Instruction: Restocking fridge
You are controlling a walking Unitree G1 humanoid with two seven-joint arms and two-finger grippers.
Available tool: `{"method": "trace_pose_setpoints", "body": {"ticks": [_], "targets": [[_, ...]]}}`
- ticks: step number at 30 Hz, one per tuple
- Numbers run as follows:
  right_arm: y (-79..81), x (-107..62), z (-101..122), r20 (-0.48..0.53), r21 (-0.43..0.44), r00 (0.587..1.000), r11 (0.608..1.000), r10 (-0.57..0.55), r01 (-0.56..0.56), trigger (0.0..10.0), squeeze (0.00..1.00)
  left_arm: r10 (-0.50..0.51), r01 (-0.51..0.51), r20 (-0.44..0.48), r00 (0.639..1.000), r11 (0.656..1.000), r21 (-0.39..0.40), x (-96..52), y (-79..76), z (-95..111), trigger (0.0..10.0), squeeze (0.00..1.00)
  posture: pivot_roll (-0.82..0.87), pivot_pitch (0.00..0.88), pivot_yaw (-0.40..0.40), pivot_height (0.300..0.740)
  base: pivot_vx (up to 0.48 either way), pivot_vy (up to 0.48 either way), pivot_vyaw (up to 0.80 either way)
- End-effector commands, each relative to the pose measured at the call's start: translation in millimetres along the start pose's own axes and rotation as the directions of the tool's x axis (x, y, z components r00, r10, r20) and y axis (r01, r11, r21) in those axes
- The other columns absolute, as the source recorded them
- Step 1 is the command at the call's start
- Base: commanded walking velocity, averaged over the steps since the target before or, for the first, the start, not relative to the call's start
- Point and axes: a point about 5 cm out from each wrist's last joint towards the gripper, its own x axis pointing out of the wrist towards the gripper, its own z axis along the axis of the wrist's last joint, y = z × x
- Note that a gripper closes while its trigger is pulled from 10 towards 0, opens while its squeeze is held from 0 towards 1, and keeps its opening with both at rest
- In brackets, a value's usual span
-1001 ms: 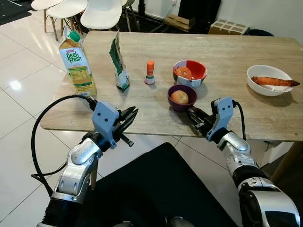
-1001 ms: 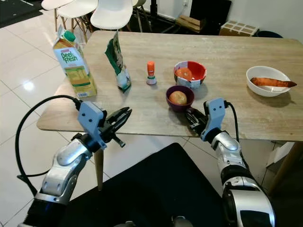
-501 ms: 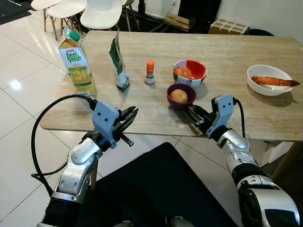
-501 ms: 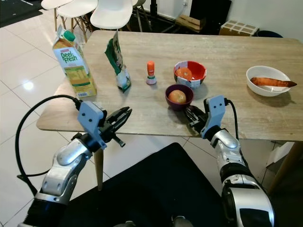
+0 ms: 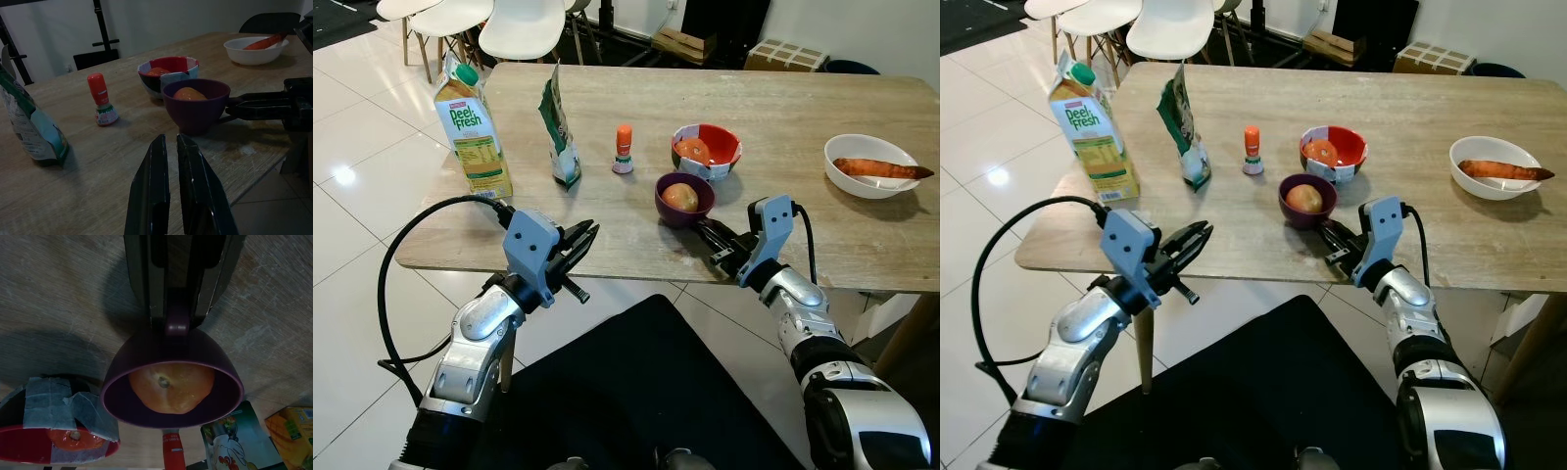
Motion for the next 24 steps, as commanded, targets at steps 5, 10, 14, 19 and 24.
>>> {"method": "trace_pose_setpoints", "body": {"ticks": [5,10,14,19,24], "targets": [[-0.1,-1.8,-4,0.004,0.040,1.000,0.999,-0.010,0.010,0.0,0.00,-0.020,0.020,-0.018,1.000,1.000,-0.002,1.2,-5.4,-7,10.0,0.00,-0.06,0.113,-0.010,0.740,0.000,0.000,0.00],[-0.8,-1.5,-2,0.010,0.040,1.000,0.999,-0.010,0.010,0.0,0.00,-0.030,0.030,0.000,1.000,1.000,0.000,7.8,-7.3,-4,10.0,0.00,-0.06,0.108,-0.020,0.740,0.000,0.000,0.00],[-1.3,-1.3,-1,0.012,0.038,1.000,0.999,-0.008,0.008,0.0,0.00,-0.036,0.036,0.003,0.999,0.999,0.001,9.2,-8.4,-5,10.0,0.00,-0.06,0.110,-0.021,0.740,0.000,0.000,0.00],[-2.0,-1.8,-1,0.011,0.037,1.000,0.999,-0.009,0.009,0.0,0.00,-0.038,0.038,0.006,0.999,0.999,0.000,10.3,-9.6,-5,10.0,0.00,-0.06,0.112,-0.024,0.740,0.000,0.000,0.00],[-0.7,-1.4,-1,0.011,0.037,1.000,0.999,-0.008,0.008,0.0,0.00,-0.047,0.047,0.004,0.999,0.999,0.000,10.5,-11.0,-6,10.0,0.00,-0.06,0.112,-0.017,0.740,0.000,0.000,0.00]]}}
